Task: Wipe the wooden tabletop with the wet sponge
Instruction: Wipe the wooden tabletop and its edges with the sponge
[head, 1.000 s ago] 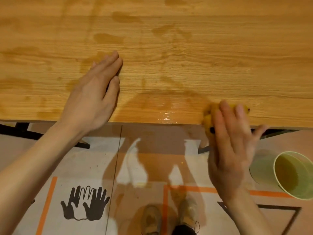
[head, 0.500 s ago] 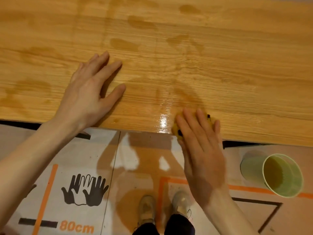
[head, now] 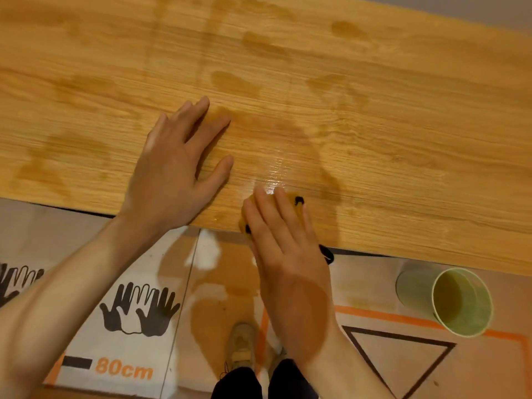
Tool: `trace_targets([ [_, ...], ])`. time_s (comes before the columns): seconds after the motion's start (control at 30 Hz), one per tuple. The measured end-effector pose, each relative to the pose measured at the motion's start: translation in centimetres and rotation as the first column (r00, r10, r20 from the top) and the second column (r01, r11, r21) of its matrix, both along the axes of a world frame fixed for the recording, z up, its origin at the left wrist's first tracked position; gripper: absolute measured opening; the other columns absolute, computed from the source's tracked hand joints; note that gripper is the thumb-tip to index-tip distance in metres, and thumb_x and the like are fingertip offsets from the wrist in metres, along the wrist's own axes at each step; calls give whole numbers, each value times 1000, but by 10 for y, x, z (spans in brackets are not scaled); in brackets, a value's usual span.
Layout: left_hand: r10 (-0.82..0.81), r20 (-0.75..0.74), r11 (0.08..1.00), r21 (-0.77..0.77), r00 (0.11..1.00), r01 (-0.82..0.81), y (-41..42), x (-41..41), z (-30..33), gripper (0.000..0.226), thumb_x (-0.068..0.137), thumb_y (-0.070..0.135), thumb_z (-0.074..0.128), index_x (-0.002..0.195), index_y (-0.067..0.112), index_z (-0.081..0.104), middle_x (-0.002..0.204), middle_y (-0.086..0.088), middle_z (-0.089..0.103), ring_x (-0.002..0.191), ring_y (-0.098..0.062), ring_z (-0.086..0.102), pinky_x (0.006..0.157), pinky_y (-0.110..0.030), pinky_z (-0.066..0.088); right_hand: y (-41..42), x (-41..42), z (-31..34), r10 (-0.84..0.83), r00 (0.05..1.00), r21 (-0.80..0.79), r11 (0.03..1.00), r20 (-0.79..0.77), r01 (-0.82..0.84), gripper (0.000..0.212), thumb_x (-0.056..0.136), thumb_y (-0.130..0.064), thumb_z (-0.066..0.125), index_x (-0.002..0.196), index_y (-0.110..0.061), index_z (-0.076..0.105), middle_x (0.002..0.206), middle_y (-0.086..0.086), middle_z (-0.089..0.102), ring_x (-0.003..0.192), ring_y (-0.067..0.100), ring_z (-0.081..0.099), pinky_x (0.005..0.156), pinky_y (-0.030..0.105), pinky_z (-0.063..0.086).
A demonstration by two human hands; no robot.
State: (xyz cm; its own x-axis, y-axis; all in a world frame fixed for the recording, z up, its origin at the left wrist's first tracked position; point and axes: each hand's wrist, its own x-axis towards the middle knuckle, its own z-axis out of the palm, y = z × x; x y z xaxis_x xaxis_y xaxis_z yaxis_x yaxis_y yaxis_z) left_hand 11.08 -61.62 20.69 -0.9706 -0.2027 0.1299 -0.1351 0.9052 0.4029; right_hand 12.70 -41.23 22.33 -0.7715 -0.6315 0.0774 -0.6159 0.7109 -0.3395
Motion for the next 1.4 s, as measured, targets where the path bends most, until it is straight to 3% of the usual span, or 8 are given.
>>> trace_targets([
  [0.13, 1, -1, 1000, 6, 1000, -1, 0, 0, -1, 59, 99, 49, 40, 153, 24, 39, 165, -6, 27, 154, -26, 20, 125, -43, 7, -22, -49, 7, 24, 990, -27, 999, 143, -20, 43, 103, -19, 43, 146, -13, 40, 155, 4, 33, 147, 25, 20, 122, 43, 13],
  [0.23, 2, -7, 1000, 4, 1000, -2, 0, 0, -2, 58, 100, 47, 41, 153, 25, 39, 165, -6, 27, 154, -25, 20, 125, -44, 9, -56, -100, 9, -94, 990, -18, 995, 105, 96, 45, 106, -26, 29, 151, -18, 28, 160, 0, 22, 150, 17, 7, 122, 36, 1],
  [0.43, 5, -15, 1000, 11, 1000, -5, 0, 0, -1, 57, 100, 44, 44, 151, 21, 42, 164, -8, 29, 153, -30, 24, 125, -49, 12, -6, 2, 2, -59, 996, -45, 997, 68, 62, 49, 96, -11, 58, 142, -9, 44, 151, 6, 40, 144, 27, 29, 121, 41, 12],
  [0.63, 7, 2, 1000, 13, 1000, -7, 1, -1, -2, 58, 100, 45, 42, 153, 23, 39, 165, -6, 26, 154, -27, 19, 124, -43, 6, -59, -95, 9, -96, 985, -92, 990, 142, 110, 43, 105, -26, 36, 148, -16, 36, 157, 0, 30, 149, 17, 13, 123, 38, 6],
  [0.87, 7, 0, 1000, 22, 1000, -7, 2, 0, 0, 55, 101, 41, 42, 152, 21, 42, 164, -7, 28, 154, -28, 21, 125, -46, 9, 23, -8, 15, -78, 971, -149, 982, 224, 114, 43, 100, -22, 47, 142, -14, 46, 151, 0, 41, 147, 17, 22, 123, 42, 14],
  [1.07, 2, -6, 1000, 30, 1000, -2, 1, 0, 0, 50, 104, 34, 40, 152, 22, 41, 164, -8, 28, 154, -27, 21, 125, -47, 10, -39, -102, 14, -92, 990, -44, 994, 111, 97, 45, 106, -24, 32, 150, -15, 29, 159, 1, 24, 150, 17, 8, 123, 35, 1],
  [1.27, 12, -5, 999, 35, 1000, -11, 3, 1, 3, 49, 104, 31, 39, 151, 20, 42, 163, -7, 29, 153, -27, 22, 126, -46, 11, 38, -15, 13, -61, 978, -85, 993, 198, 79, 44, 102, -20, 45, 145, -16, 40, 155, 0, 34, 148, 15, 15, 123, 37, 7],
  [1.4, 12, -6, 999, 47, 1000, -12, 1, -2, 2, 48, 104, 31, 40, 151, 21, 43, 163, -6, 30, 153, -26, 23, 125, -45, 10, 9, -95, 12, -107, 977, -64, 991, 184, 121, 44, 104, -24, 39, 147, -17, 37, 156, 0, 32, 149, 18, 14, 123, 36, 6],
])
